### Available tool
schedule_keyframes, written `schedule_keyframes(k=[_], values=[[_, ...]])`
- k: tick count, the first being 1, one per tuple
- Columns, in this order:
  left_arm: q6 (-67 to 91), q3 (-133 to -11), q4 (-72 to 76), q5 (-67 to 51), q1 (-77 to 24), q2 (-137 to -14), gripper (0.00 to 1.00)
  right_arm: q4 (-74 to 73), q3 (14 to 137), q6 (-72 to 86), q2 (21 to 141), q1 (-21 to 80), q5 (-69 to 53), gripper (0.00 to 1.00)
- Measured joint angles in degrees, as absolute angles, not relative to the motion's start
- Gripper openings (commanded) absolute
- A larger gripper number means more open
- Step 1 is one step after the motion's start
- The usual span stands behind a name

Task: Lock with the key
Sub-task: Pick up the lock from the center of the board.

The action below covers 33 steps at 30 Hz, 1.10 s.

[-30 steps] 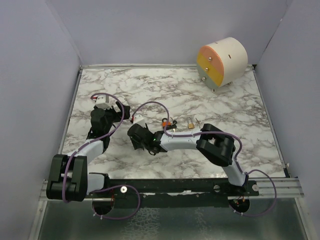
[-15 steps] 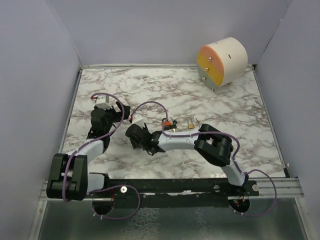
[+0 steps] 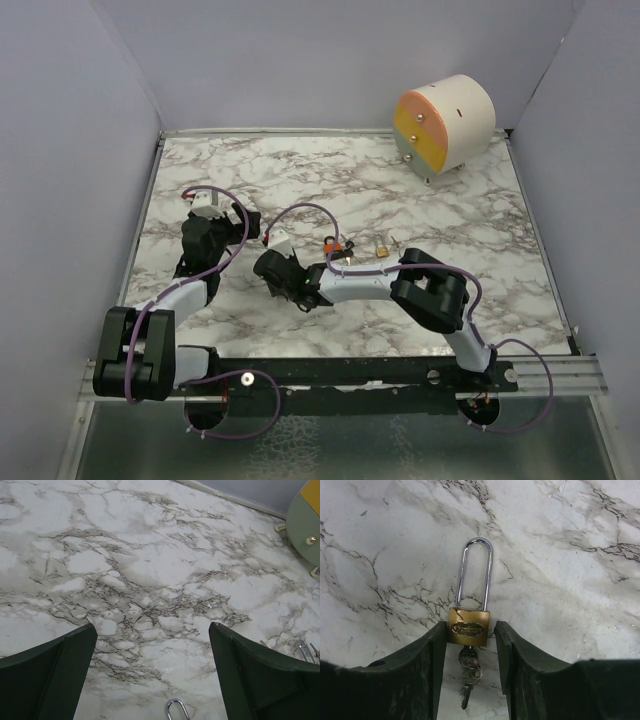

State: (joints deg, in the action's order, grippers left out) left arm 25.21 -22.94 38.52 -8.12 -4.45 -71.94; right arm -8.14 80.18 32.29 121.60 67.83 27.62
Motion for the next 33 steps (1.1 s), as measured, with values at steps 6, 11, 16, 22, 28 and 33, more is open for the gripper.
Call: schedule_keyframes(k=[6,11,16,22,28,33], values=[[25.2,-22.9,38.5,-8.1,-4.4,-72.0,0.99,-8.2,80.2,31.6,121.7,67.8,28.1,0.26],[25.3,-22.9,38.5,-8.2,-4.4,-72.2,0.99,-8.7,80.7,30.7,122.0,67.8,28.1,0.12],[25.4,-22.9,38.6,-8.2,-4.4,-72.4,0.99,-8.7,81.3,29.0,122.4,67.9,28.8,0.01],[26.9,-23.0,38.5,-8.4,-4.1,-72.4,0.98,-5.7,78.5,25.6,121.0,67.8,29.4,0.01],[30.9,-25.3,38.5,-11.7,-2.2,-74.1,0.92,-3.5,70.6,20.9,115.3,66.0,29.3,0.01],[33.1,-27.6,38.8,-16.5,-1.1,-75.7,0.99,2.3,58.2,14.4,104.7,63.7,29.6,0.01]])
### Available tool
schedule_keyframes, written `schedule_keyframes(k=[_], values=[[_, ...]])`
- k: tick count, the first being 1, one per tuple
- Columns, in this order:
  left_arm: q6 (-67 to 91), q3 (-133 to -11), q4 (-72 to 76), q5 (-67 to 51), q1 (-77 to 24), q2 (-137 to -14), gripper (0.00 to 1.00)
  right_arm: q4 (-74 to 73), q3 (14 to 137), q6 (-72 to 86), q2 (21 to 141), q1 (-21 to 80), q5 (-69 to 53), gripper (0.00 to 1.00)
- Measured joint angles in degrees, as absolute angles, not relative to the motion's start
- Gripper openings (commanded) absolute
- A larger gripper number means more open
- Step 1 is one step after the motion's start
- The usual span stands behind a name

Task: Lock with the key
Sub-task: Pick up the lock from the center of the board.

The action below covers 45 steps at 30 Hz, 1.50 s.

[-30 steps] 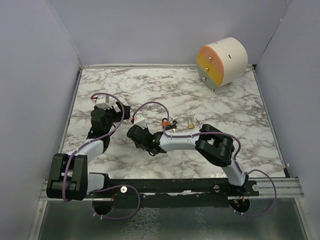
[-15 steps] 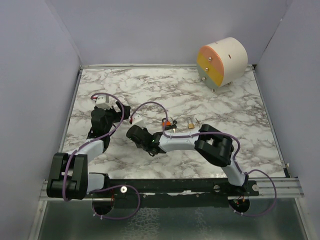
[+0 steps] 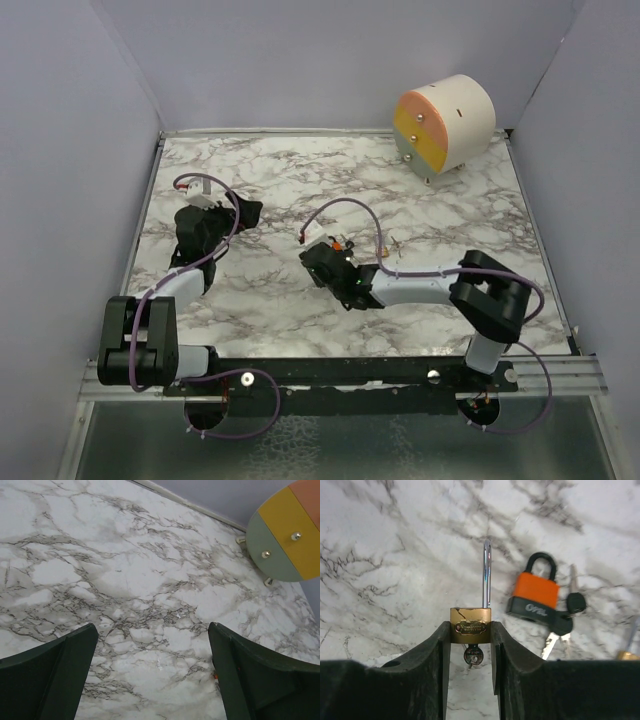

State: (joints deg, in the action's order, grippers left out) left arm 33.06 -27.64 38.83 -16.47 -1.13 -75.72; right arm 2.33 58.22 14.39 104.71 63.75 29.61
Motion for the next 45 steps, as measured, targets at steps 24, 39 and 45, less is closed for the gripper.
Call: schedule_keyframes(k=[24,39,45], values=[[32.1,-34.1,48.6,-37.5,-8.6,-70.2,0.46,49.9,22.9,2.1,64.8,41.5,4.6,0.01],[30.0,-37.1,49.7,-45.8,-12.7,-66.2,0.00,58.0,20.4,11.7,60.6,34.5,-15.6,0.01],[30.3,-37.4,49.6,-47.2,-13.0,-65.4,0.00,58.8,21.7,15.9,62.4,34.0,-21.0,0.01]])
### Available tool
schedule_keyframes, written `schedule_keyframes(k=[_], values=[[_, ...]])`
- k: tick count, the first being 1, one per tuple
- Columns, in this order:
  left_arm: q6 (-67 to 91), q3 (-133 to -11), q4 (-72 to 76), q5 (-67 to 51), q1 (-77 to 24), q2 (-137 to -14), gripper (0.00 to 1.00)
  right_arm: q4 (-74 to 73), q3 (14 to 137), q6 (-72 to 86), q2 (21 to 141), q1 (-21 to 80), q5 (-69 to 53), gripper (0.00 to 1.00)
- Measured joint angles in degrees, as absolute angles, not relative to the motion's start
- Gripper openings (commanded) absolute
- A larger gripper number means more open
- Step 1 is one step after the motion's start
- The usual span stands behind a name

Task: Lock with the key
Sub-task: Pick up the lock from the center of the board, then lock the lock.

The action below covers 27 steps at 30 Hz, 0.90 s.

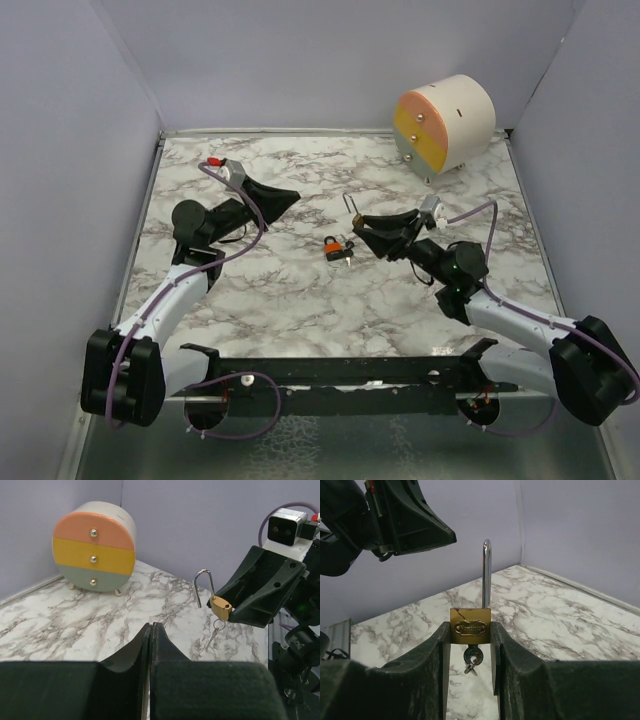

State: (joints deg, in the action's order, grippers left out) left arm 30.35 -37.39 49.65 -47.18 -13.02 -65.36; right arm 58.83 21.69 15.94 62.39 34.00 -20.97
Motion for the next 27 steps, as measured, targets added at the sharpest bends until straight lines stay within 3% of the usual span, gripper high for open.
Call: schedule_keyframes(k=[12,19,27], values=[[30.2,-40.2,49.7,-54.2,-18.0,-64.1,0.00,65.5,22.7,18.5,65.4,33.4,-28.8,0.01],[27.6,-41.4,49.7,-62.4,-21.8,-63.9,0.28,72.9,21.5,21.6,68.6,31.7,-36.2,0.01],[25.3,-41.5,49.7,-64.1,-22.3,-63.9,0.33,75.4,21.4,24.4,67.9,30.3,-45.0,0.01]])
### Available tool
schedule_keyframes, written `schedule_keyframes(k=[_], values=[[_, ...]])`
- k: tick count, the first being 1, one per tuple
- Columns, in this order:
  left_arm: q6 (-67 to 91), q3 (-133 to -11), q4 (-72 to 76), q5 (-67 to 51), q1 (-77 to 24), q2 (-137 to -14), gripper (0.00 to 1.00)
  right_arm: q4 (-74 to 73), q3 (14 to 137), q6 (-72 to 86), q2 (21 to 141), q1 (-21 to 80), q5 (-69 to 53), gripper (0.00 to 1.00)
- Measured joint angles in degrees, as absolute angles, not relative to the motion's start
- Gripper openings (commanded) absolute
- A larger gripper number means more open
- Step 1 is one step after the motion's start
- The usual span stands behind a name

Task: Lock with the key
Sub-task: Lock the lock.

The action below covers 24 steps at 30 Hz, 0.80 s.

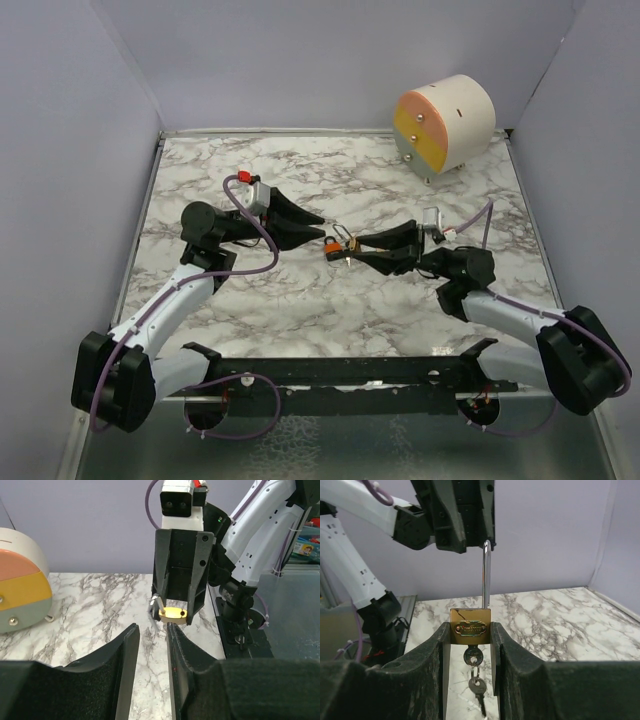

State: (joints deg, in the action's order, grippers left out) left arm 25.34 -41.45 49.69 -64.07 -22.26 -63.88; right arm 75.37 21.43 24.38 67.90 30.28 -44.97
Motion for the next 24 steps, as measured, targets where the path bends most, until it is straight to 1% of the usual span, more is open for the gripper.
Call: schedule_keyframes(k=[6,20,22,24], values=[[25.1,-41.5,49.7,-64.0,-22.5,-64.9,0.35,75.5,21.4,25.5,66.1,30.3,-49.1,0.01],[25.2,-42.7,49.7,-64.0,-26.8,-66.3,0.35,74.6,22.9,25.5,66.7,30.3,-49.6,0.01],[25.2,-42.7,49.7,-64.0,-27.1,-66.3,0.33,74.5,23.1,25.5,66.8,30.3,-49.6,0.01],[25.2,-42.7,49.7,-64.0,-27.3,-66.3,0.28,74.5,23.1,25.4,66.8,30.3,-49.6,0.01]])
